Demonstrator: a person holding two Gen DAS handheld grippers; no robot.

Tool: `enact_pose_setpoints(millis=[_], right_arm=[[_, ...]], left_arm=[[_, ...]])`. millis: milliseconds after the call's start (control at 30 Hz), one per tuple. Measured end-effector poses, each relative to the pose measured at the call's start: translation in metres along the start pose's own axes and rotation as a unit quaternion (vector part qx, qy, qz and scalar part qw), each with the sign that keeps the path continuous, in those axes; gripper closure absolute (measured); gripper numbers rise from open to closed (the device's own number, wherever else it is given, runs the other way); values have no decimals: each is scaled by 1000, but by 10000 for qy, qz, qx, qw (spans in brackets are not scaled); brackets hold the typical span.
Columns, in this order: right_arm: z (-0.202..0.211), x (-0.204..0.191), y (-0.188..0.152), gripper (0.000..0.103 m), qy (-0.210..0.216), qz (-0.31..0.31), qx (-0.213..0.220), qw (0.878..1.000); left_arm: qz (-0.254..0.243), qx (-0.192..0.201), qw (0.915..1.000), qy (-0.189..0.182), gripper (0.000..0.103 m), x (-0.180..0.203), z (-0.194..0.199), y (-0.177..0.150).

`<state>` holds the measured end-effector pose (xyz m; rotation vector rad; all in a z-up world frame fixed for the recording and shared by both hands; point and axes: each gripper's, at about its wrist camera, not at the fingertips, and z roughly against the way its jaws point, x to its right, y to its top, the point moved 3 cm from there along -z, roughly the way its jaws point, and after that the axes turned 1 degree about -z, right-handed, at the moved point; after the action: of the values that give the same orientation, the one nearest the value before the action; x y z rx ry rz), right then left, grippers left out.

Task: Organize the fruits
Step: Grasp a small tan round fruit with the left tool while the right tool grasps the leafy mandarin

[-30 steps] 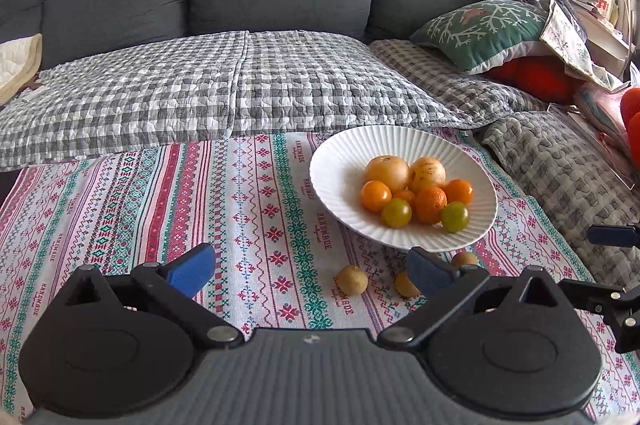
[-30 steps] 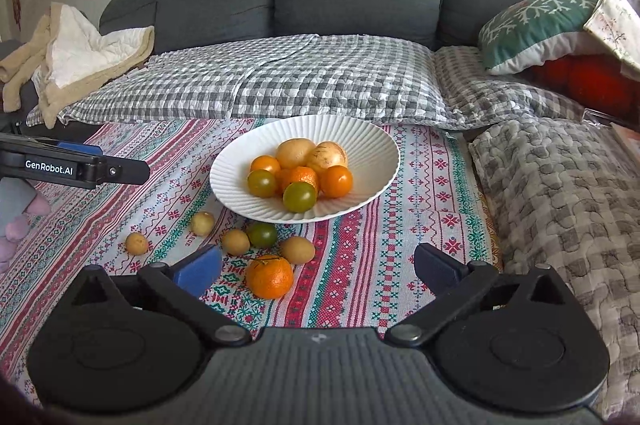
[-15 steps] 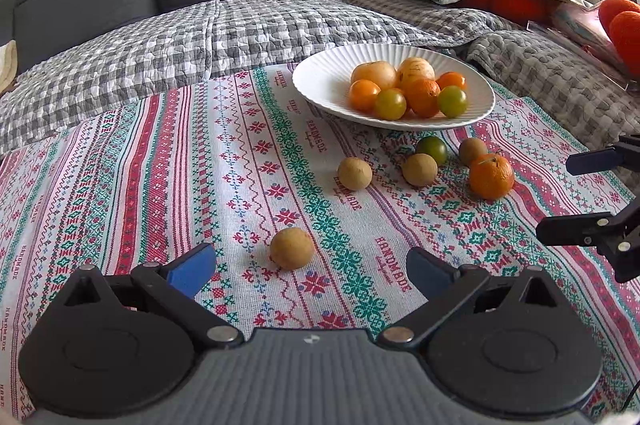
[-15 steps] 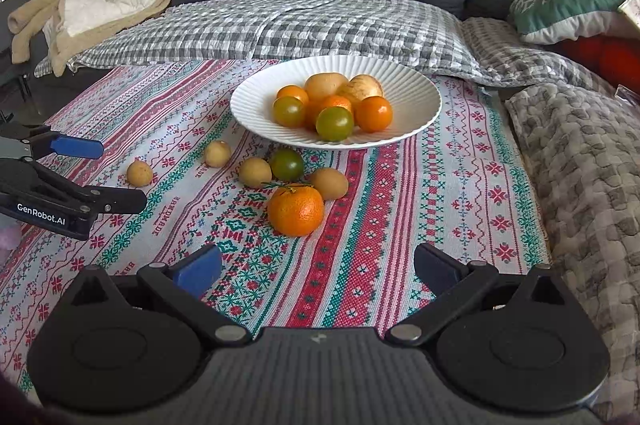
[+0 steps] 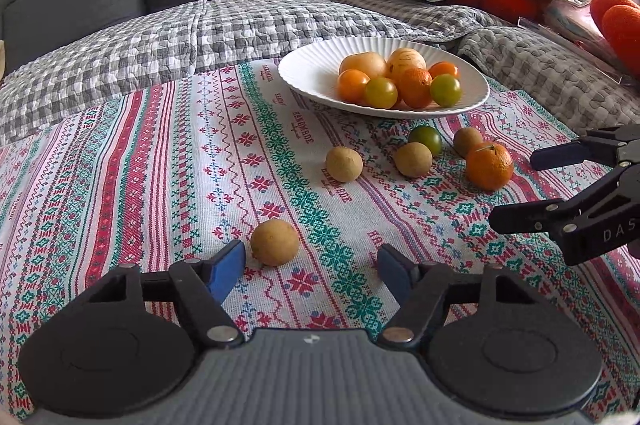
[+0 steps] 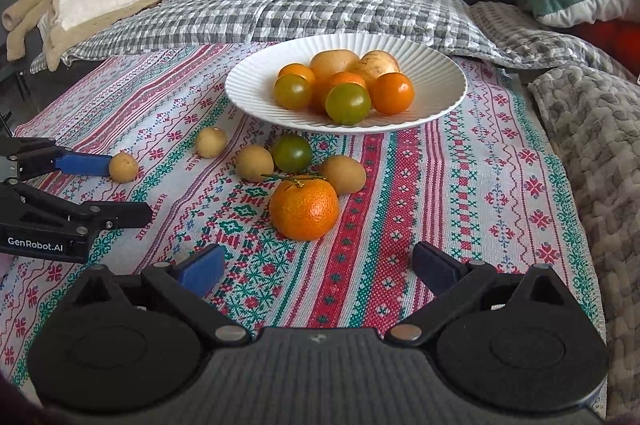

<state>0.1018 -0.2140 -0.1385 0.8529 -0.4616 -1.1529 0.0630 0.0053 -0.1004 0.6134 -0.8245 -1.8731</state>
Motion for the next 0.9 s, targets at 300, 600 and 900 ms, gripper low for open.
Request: enact_pose_setpoints(millis=[300, 600, 900], right_arm=[[-10, -3, 14, 27, -53, -52, 51, 10000], [-11, -6, 18, 50, 10, -28, 61, 10000], [-12, -4, 23, 68, 28, -65, 51, 10000]], left_arm=[[182, -2, 9997, 172, 55, -3, -2, 4], [235, -28, 9995, 216, 79, -3, -3, 6], [186, -95, 9996, 203, 89, -3, -3, 7]])
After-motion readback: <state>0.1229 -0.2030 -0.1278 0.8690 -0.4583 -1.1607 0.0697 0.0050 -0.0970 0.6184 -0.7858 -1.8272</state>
